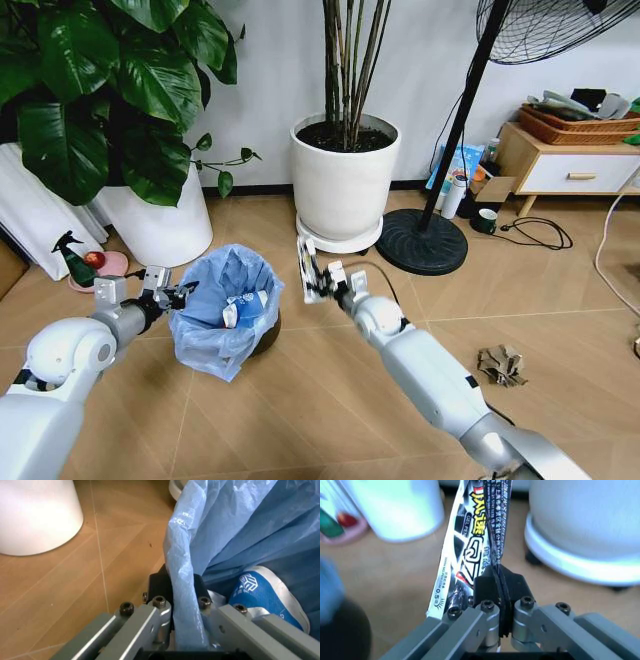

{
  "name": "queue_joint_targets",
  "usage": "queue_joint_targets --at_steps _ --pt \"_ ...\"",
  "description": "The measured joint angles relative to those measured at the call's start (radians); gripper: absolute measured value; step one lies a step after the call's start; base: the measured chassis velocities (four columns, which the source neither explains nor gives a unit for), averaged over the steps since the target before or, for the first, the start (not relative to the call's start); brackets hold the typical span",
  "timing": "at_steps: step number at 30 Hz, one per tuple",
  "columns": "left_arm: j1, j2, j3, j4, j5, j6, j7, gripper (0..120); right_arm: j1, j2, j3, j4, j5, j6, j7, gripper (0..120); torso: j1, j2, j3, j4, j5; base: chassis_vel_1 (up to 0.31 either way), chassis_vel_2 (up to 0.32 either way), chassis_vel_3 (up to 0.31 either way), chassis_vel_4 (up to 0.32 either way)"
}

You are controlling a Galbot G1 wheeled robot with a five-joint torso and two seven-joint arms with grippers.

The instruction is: Pick up the trash bin and place the garbage on the floor into it.

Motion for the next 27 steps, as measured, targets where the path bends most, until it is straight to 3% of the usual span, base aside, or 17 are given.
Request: queue_joint_targets --at_steps 11,17,27 --pt "0.021 -0.017 0.017 0.017 0.005 0.002 0.001 0 0.036 -0.074 0.022 0.277 0.13 -0.021 0.016 0 0.0 0.0 0.0 -0.0001 -0.0001 0.0 0.0 0.0 0.0" --pt "-0.008 -0.021 0.057 0.036 0.001 0.008 -0.002 0 0.044 -0.106 -0.024 0.438 0.237 -0.044 0.01 0 0.0 0.0 0.0 -0.0001 0.0 0.0 0.0 0.0 0.0" --pt "-0.135 -0.025 0.15 0.101 -0.052 0.028 -0.032 0 0.031 -0.166 -0.129 0.498 0.227 -0.036 -0.057 0 0.0 0.0 0.0 -0.0003 -0.0001 0.0 0.0 0.0 0.0"
